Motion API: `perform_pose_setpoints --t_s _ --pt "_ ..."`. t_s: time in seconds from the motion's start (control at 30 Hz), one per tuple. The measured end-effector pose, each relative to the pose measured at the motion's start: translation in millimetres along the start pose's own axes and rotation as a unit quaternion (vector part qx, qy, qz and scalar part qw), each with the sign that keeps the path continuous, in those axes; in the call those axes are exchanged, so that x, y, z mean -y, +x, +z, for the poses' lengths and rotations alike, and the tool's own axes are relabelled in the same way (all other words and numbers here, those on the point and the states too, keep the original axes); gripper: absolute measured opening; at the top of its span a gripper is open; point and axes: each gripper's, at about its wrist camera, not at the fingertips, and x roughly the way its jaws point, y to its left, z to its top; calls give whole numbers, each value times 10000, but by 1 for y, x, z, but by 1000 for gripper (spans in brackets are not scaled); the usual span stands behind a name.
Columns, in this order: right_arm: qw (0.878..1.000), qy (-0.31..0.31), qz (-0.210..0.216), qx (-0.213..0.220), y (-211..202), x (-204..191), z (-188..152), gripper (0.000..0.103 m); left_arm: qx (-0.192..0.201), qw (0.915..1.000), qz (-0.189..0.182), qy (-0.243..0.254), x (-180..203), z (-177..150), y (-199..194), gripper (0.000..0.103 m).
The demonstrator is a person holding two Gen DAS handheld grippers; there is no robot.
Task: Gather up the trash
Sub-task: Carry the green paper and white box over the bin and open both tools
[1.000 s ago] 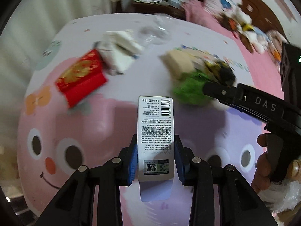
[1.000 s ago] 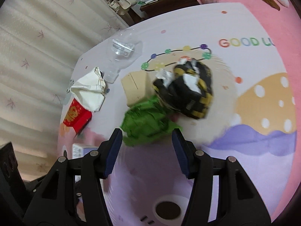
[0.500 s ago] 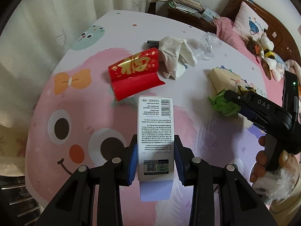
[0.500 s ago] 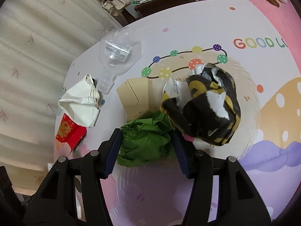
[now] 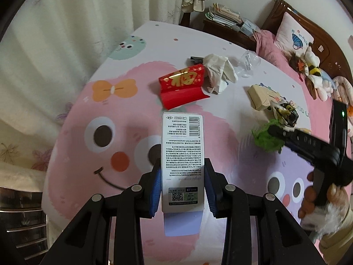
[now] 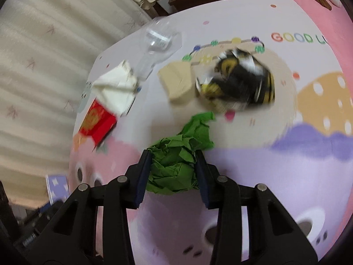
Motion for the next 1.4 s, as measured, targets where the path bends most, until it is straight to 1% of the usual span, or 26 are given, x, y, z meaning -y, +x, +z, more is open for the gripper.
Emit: perform_pose_setpoints --t_s 0.17,0.3,0.43,0.57,0.67,0.83,0.93,1.0,1.13,1.3,1.4 --pt "9997 -190 91 -107 -22 -20 -46 36 53 9999 -82 74 -16 -20 -26 34" --pt "9992 -365 157 -97 -43 -40 -87 36 135 9992 -207 320 -27 -41 -46 34" --pt "9990 -434 103 57 -64 -68 -133 36 179 9968 -400 664 -43 -66 -65 34" --pt "9990 -269 40 344 -87 -97 -184 36 168 9917 -634 1109 -63 -93 -85 34" --pt "9982 -124 -41 586 -100 -119 -224 36 230 9858 -760 1478 -82 -117 -103 34" --pt "9968 77 -218 767 -109 -150 -294 36 234 9786 -980 1791 -120 -157 -124 34" --pt "9964 157 -339 762 -110 -162 -332 36 114 9756 -1069 1916 -141 -185 -129 34" --pt "9964 202 -440 702 -109 -167 -355 36 23 9737 -1108 1992 -149 -197 -129 34" --pt "9961 216 -621 580 -106 -170 -390 36 -159 9705 -1172 2100 -161 -227 -128 35" --pt "9960 301 -768 355 -96 -159 -421 36 -421 9669 -1185 2218 -163 -262 -113 35" --pt "9955 397 -835 216 -86 -144 -436 36 -613 9655 -1210 2224 -160 -282 -96 35"
